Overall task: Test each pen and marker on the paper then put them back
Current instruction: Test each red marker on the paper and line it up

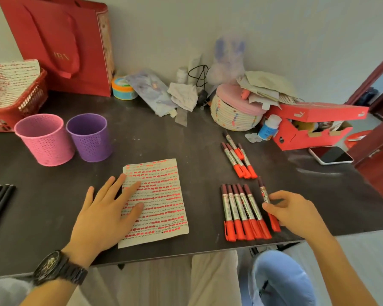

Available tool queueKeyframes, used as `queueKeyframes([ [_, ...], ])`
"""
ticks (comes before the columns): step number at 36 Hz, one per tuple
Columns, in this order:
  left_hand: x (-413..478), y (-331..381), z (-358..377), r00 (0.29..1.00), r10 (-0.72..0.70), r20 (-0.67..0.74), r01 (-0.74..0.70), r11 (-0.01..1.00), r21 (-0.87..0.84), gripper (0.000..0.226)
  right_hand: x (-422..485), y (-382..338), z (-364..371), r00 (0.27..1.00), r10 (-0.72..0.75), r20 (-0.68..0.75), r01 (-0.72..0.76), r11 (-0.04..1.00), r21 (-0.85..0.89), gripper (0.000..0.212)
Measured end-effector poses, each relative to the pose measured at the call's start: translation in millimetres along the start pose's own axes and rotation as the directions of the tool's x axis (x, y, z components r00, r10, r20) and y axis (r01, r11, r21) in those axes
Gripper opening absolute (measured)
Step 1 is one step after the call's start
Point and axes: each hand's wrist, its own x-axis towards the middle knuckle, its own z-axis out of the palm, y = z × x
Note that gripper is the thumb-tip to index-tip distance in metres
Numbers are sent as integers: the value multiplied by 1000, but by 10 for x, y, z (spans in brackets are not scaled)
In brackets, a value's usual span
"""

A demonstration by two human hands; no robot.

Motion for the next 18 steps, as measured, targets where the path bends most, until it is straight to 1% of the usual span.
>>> queueKeyframes([
  [5,13,-25,-4,1000,7,5,-7,1000,0,74,-8,-3,79,1000,18,26,-16,999,-43,28],
  [13,24,-32,19,1000,1,1,-1,1000,13,75,39,80,113,999,6,47,-6,1000,12,18],
  [17,26,-38,26,1000,-3,-2,3,1000,19,76,64,124,126,1000,-7,8,7,1000,0,12],
  [18,27,-40,28,1000,-1,-3,2,1000,21,76,74,127,123,1000,-13,-8,13,1000,-16,14],
])
